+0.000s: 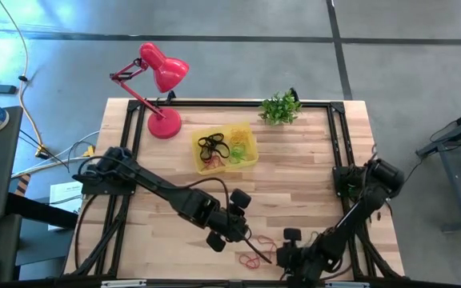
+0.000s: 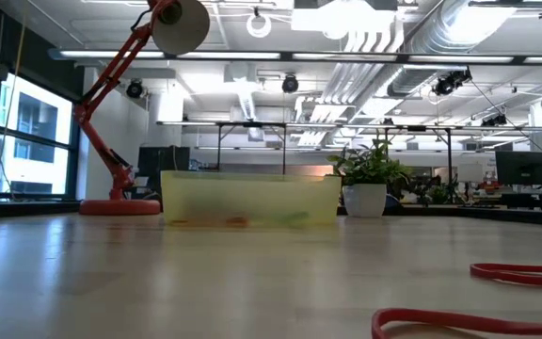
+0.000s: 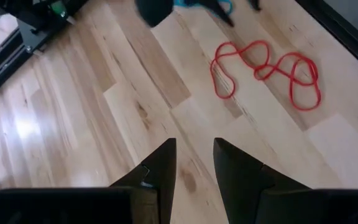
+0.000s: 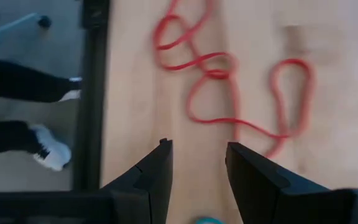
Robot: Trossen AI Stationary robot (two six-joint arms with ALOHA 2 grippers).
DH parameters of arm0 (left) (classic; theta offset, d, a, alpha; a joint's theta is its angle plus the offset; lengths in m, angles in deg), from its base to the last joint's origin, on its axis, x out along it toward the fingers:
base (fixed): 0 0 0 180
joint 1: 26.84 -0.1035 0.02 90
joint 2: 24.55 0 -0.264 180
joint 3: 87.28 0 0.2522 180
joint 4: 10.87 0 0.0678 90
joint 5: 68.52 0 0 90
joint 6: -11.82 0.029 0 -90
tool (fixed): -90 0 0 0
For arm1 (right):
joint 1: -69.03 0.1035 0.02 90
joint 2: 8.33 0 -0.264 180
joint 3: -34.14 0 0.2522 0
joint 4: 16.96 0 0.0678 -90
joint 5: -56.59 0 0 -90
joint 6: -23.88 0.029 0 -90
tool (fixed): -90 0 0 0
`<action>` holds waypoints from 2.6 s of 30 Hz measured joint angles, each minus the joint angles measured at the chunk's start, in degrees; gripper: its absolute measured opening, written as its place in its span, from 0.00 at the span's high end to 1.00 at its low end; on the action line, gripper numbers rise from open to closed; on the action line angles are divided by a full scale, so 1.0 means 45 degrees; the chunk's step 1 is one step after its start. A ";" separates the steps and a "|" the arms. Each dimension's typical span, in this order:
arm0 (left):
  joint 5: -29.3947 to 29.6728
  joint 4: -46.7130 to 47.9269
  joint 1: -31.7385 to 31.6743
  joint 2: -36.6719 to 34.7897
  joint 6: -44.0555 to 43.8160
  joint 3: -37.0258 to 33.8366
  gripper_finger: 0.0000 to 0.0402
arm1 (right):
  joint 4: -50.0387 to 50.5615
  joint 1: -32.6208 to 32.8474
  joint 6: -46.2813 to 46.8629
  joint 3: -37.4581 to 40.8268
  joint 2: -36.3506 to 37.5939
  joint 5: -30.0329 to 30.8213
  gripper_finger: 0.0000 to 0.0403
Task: Pick and place rubber bands into bin
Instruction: Put the red rubber band into the yellow bin
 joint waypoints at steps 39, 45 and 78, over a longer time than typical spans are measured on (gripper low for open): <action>0.4250 0.4433 0.2463 -0.1329 -0.4019 -0.0002 0.76 | 0.0370 -0.2570 -0.5847 -0.0296 -0.0853 -0.2904 0.65; 0.4726 0.5329 0.2701 -0.1316 -0.4890 -0.0005 0.76 | 0.0379 -0.2796 -0.6111 -0.0296 -0.0853 -0.3088 0.65; 0.5236 0.5603 0.2749 -0.1302 -0.5042 -0.0005 0.76 | 0.1464 -0.3709 -0.7301 -0.0816 -0.0978 -0.3727 0.65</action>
